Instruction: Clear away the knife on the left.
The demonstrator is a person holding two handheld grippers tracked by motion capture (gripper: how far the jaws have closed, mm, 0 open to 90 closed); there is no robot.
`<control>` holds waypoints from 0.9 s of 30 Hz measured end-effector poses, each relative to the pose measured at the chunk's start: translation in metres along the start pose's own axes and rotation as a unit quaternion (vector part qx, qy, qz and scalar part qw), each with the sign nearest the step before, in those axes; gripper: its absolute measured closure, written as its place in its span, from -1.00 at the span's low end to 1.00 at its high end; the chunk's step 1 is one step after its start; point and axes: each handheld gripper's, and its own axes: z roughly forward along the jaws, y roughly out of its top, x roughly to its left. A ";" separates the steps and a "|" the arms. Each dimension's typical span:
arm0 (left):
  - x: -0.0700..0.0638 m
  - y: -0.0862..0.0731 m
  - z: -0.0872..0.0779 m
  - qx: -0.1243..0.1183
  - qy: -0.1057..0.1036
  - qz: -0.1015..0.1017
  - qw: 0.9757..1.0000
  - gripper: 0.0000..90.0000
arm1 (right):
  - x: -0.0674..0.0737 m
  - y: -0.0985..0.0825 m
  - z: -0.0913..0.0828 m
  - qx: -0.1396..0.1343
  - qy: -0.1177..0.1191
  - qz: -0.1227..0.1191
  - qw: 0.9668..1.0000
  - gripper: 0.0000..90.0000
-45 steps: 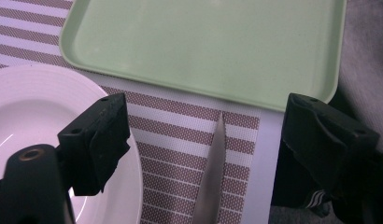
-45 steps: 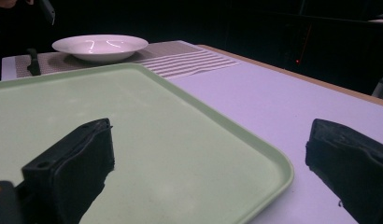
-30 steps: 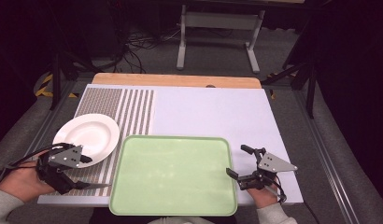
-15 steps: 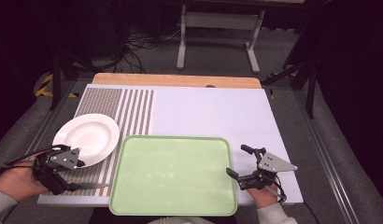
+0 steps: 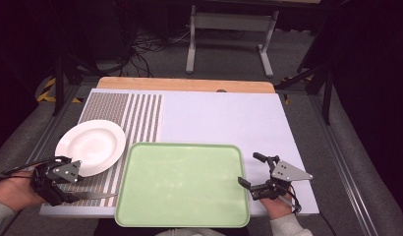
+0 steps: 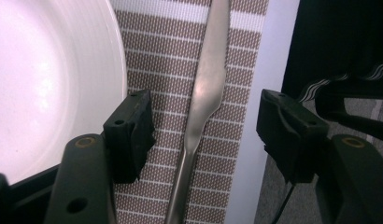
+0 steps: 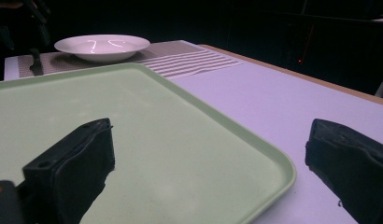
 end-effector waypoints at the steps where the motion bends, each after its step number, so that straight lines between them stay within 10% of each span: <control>1: 0.001 -0.001 0.001 0.006 0.000 0.004 1.000 -0.12 | 0.000 0.000 0.000 0.000 0.000 0.000 1.000 -0.96; 27: 0.006 -0.008 0.021 0.119 0.007 0.061 0.991 0.51 | 0.000 0.000 -0.003 -0.007 0.000 0.004 1.000 -0.96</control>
